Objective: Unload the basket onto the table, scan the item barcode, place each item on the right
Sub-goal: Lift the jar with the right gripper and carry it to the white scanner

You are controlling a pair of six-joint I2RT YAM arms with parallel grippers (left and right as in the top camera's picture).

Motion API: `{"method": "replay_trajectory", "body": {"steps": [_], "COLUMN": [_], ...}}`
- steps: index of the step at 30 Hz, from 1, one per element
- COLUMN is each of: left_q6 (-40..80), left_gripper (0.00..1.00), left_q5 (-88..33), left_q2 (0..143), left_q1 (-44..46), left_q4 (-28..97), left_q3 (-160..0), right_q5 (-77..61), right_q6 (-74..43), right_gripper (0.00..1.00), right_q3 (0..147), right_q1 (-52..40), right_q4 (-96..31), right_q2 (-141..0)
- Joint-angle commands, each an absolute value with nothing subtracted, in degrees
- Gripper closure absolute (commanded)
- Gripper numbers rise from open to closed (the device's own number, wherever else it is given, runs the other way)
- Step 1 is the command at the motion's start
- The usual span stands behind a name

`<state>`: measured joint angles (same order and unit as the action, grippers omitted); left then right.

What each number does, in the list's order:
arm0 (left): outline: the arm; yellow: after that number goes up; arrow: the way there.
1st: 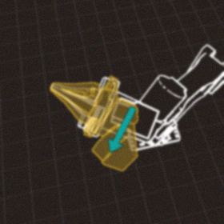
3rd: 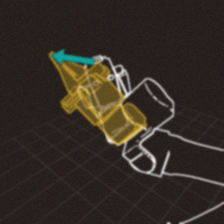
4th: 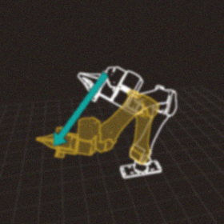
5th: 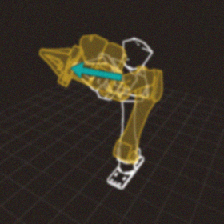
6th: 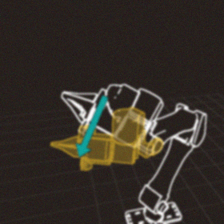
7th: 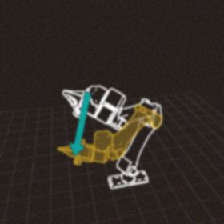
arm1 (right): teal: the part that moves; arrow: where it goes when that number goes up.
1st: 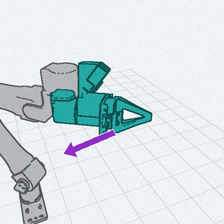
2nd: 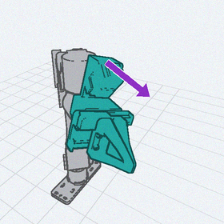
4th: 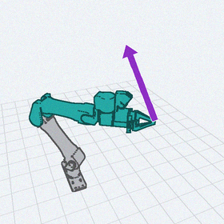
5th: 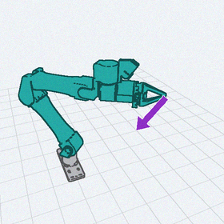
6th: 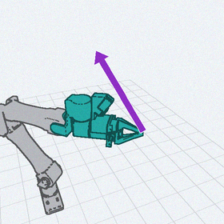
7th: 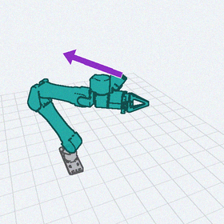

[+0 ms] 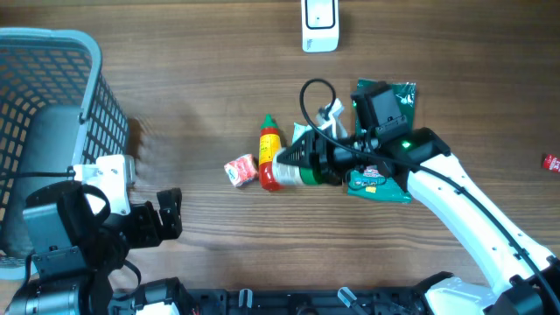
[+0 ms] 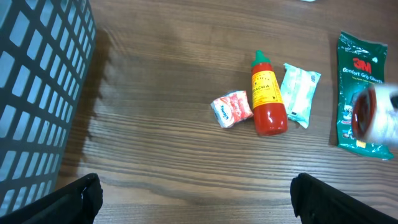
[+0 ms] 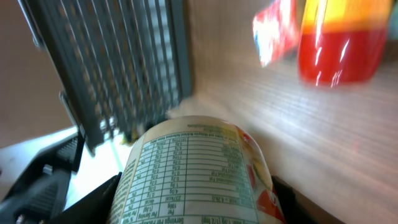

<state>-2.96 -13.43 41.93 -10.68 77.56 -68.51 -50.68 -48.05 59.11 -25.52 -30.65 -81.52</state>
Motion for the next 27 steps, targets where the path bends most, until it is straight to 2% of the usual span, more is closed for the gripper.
{"method": "replay_trajectory", "body": {"steps": [1, 6, 10, 13, 17, 20, 22, 27], "left_q6": [-4.3, -4.3, -4.3, -4.3, -4.3, -4.3, -4.3, -4.3], "left_gripper": [0.0, 0.0, 0.0, 0.0, 0.0, 0.0, 0.0, 0.0], "left_q5": [-14.3, -14.3, -14.3, -14.3, -14.3, -14.3, -14.3, -14.3], "left_q2": [41.5, 41.5, 41.5, 41.5, 41.5, 41.5, 41.5, 41.5], "left_q1": [-11.0, -11.0, -11.0, -11.0, -11.0, -11.0, -11.0, -11.0], "left_q4": [77.4, 77.4, 77.4, 77.4, 77.4, 77.4, 77.4, 77.4], "left_q3": [-68.6, -68.6, -68.6, -68.6, -68.6, -68.6, -68.6, -68.6], "right_q5": [-38.6, -13.6, -1.4, 4.6, 10.4, 12.7, 13.9, 14.2], "right_q6": [-47.9, -35.1, -28.7, -24.7, -16.6, -9.8, -9.0, -9.1], "right_gripper": [0.45, 0.47, 0.45, 0.41, 0.41, 0.41, 0.41, 0.42], "right_q3": [60.4, 60.4, 60.4, 60.4, 60.4, 60.4, 61.1, 74.5], "right_q1": [-25.5, -25.5, -25.5, -25.5, -25.5, -25.2, -24.6, -21.4], "right_q4": [-23.7, -15.0, -4.0, 6.8, 22.8, 42.6, 50.0, 50.5], "right_q2": [-80.6, -81.0, -83.5, -88.7, -97.6, -107.0, -111.7, -125.9]}}
